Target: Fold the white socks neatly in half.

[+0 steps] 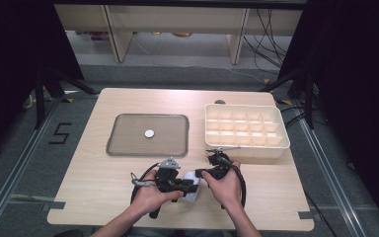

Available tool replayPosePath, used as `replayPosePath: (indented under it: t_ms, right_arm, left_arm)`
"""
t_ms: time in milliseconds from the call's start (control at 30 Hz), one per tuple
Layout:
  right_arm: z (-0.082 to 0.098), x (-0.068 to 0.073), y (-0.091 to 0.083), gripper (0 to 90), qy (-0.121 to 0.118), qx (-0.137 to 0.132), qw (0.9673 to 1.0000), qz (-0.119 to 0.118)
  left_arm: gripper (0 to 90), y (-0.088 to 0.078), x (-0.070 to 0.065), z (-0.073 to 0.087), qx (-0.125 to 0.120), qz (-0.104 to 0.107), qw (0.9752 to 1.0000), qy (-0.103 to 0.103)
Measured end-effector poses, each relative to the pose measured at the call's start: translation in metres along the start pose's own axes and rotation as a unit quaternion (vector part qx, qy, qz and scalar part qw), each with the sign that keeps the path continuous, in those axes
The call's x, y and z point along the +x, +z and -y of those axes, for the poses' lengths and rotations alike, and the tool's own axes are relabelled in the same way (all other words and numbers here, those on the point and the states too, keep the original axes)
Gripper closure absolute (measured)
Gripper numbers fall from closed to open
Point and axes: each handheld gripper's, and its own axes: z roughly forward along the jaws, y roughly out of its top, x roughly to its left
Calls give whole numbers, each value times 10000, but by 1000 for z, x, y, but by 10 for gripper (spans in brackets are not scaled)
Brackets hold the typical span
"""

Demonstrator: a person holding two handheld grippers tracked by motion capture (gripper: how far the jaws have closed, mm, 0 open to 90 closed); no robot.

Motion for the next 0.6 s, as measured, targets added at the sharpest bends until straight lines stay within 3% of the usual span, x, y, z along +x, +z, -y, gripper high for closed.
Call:
replayPosePath:
  t_ms: [67, 133, 167, 233, 333, 400, 500, 533, 567, 600]
  right_arm:
    - [0, 0, 0, 838, 49, -4, 10000, 40]
    - [1, -1, 1, 838, -72, -64, 9999, 68]
    - [1, 1, 1, 838, 26, -90, 9999, 115]
    - [1, 0, 1, 839, -2, -105, 9998, 188]
    - [2, 1, 2, 840, -55, -105, 9993, 349]
    - [3, 2, 2, 841, -42, -214, 9994, 282]
    - [4, 2, 4, 841, -15, -176, 9994, 294]
    - [4, -1, 4, 841, -240, -86, 9988, 417]
    - [4, 0, 4, 841, -260, -108, 9987, 432]
    - [5, 3, 4, 841, -88, -215, 9991, 354]
  left_arm:
    - [682, -7, -5, 3, 26, -41, 9999, 125]
    - [724, -11, -9, 7, 63, -76, 9998, 191]
    - [741, -11, -9, 8, 63, -30, 9998, 199]
    - [774, -7, -8, 13, 178, -22, 9996, 211]
    - [810, 0, -5, 17, 255, -37, 9996, 116]
    - [826, 3, -5, 17, 283, -25, 9996, 92]
    - [850, 5, -4, 17, 273, 40, 9996, 35]
    - [856, 5, -4, 17, 305, 61, 9995, 10]
    - [863, 6, -3, 17, 314, 53, 9995, 13]
    - [868, 6, -3, 17, 319, 12, 9995, -18]
